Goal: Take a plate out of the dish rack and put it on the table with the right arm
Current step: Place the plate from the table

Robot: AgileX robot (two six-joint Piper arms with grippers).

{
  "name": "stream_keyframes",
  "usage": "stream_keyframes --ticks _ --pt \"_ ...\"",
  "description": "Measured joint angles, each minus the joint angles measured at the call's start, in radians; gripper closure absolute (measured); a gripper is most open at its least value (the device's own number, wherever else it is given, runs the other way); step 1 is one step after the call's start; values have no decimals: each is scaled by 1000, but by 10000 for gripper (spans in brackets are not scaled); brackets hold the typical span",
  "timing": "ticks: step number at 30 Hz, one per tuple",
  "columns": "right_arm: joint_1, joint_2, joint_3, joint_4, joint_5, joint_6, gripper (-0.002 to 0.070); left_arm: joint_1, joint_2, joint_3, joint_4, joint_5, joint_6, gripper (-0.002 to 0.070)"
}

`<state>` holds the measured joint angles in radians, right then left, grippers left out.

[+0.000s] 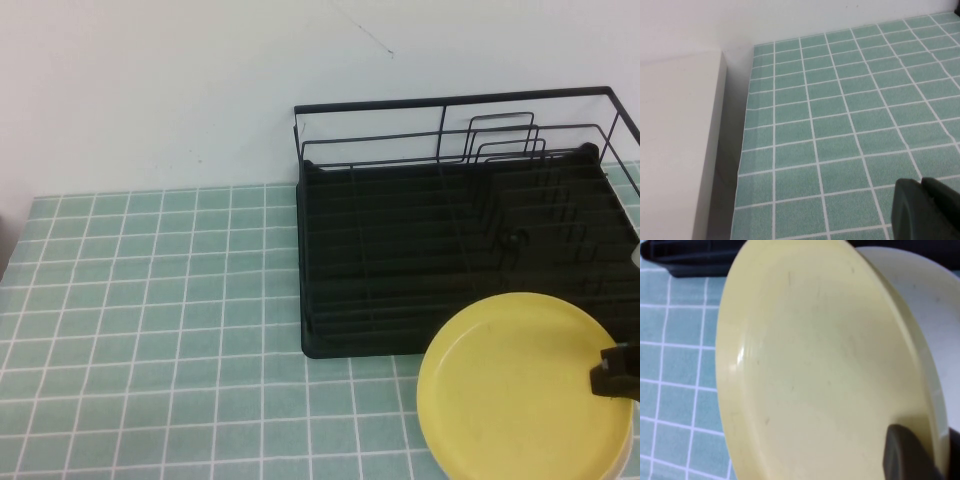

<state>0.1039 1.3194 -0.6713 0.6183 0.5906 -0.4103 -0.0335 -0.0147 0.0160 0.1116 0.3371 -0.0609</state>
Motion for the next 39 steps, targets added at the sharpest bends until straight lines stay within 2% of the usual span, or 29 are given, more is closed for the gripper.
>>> stream_keyframes --ticks 10,12,18,22,30,35,37,39 --pt "0 6 0 9 -36 -22 575 0 0 0 0 0 0 678" --pt "0 6 0 9 -36 -22 528 0 0 0 0 0 0 678" --pt "0 6 0 2 -34 -22 298 0 0 0 0 0 0 678" --pt "0 4 0 -41 -7 2 249 0 0 0 0 0 0 678" --pt "0 -164 0 -232 84 164 239 0 0 0 0 0 0 678" --pt "0 -317 0 -280 183 204 245 0 0 0 0 0 0 678" --pt "0 -367 0 -284 239 206 277 0 0 0 0 0 0 678" --pt "0 -408 0 -286 284 206 346 0 0 0 0 0 0 678"
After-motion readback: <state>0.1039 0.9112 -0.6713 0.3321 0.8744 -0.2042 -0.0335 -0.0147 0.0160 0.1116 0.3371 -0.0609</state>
